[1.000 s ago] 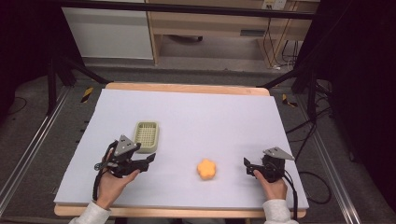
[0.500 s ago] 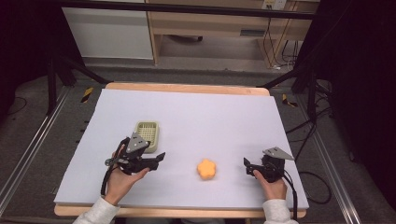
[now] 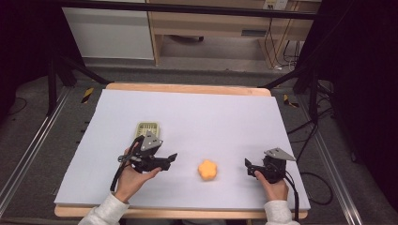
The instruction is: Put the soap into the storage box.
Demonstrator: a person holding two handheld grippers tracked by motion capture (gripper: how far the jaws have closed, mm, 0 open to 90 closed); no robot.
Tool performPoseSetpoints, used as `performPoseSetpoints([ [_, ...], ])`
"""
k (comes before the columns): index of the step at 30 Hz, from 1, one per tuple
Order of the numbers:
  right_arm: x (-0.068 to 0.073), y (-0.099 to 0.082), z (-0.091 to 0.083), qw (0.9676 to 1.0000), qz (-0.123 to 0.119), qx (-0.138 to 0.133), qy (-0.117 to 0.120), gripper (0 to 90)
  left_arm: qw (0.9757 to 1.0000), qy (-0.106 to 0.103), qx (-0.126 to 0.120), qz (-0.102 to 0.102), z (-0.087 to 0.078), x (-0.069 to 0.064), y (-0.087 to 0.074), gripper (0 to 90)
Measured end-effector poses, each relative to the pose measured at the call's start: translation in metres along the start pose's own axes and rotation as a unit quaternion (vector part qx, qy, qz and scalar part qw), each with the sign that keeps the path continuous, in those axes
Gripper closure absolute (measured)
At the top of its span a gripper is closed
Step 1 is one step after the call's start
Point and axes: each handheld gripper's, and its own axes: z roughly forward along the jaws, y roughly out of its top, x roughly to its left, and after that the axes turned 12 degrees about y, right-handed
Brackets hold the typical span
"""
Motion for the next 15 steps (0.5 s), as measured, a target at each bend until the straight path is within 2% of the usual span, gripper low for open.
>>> performPoseSetpoints([
  [4, 0.0, 0.0, 0.0, 1.0, -0.001, -0.001, 0.0, 5.3, 0.9999, -0.007, 0.005, 0.014, 0.004, -0.008, 0.005, 28.3],
  [15, 0.0, 0.0, 0.001, 1.0, -0.002, 0.001, 0.002, 5.2, 0.9988, -0.026, 0.018, 0.037, 0.013, -0.024, 0.009, 27.4],
])
